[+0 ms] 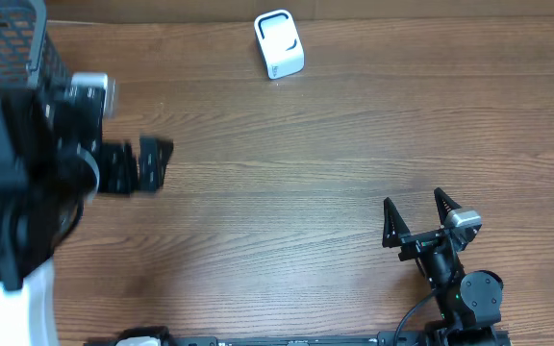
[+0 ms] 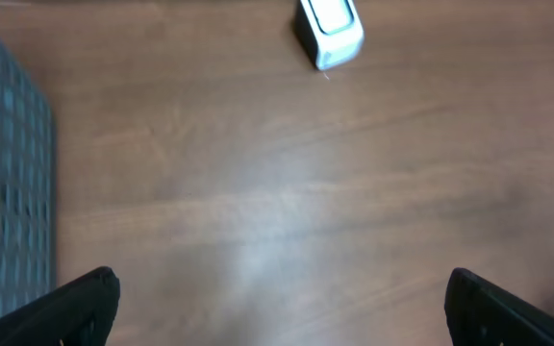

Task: Scan the item barcode
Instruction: 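Reach the left gripper into the grey basket toward the snacks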

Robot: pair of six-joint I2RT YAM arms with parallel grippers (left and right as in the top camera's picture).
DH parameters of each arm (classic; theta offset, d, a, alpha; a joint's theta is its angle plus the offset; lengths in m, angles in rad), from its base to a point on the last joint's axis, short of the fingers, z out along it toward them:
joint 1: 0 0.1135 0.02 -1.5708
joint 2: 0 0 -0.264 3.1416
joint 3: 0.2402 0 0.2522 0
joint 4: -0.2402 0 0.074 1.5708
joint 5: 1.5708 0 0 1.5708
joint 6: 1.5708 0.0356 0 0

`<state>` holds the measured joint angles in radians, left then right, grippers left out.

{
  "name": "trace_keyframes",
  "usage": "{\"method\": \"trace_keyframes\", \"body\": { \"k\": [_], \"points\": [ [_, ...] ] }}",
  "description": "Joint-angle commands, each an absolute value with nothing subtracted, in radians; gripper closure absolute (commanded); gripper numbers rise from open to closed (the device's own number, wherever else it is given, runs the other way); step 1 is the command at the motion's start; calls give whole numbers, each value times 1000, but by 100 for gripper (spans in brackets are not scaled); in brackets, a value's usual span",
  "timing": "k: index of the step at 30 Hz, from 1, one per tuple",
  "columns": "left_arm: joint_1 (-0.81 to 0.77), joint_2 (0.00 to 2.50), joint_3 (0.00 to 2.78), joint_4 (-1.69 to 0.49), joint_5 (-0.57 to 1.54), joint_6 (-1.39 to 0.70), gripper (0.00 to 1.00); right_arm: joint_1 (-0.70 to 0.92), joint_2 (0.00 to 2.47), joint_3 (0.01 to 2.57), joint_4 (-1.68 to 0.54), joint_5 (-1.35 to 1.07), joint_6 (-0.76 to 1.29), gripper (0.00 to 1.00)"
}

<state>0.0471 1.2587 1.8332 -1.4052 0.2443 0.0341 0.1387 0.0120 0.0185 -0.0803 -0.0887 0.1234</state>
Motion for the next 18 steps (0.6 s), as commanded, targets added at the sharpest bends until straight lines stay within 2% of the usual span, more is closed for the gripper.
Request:
{"method": "trace_keyframes", "body": {
  "k": [1,4,8,18],
  "points": [
    [43,1337,1861,-1329,194,87,0,137,9,8,-77,-80,127,0],
    [57,1391,1862,-1230,128,173,0,137,9,8,-77,-80,127,0],
    [121,1432,1862,-1093,33,146,0,137,9,8,-77,-80,127,0],
    [512,1473,1862,-903,99,233,0,137,9,8,-77,-80,127,0]
  ]
}}
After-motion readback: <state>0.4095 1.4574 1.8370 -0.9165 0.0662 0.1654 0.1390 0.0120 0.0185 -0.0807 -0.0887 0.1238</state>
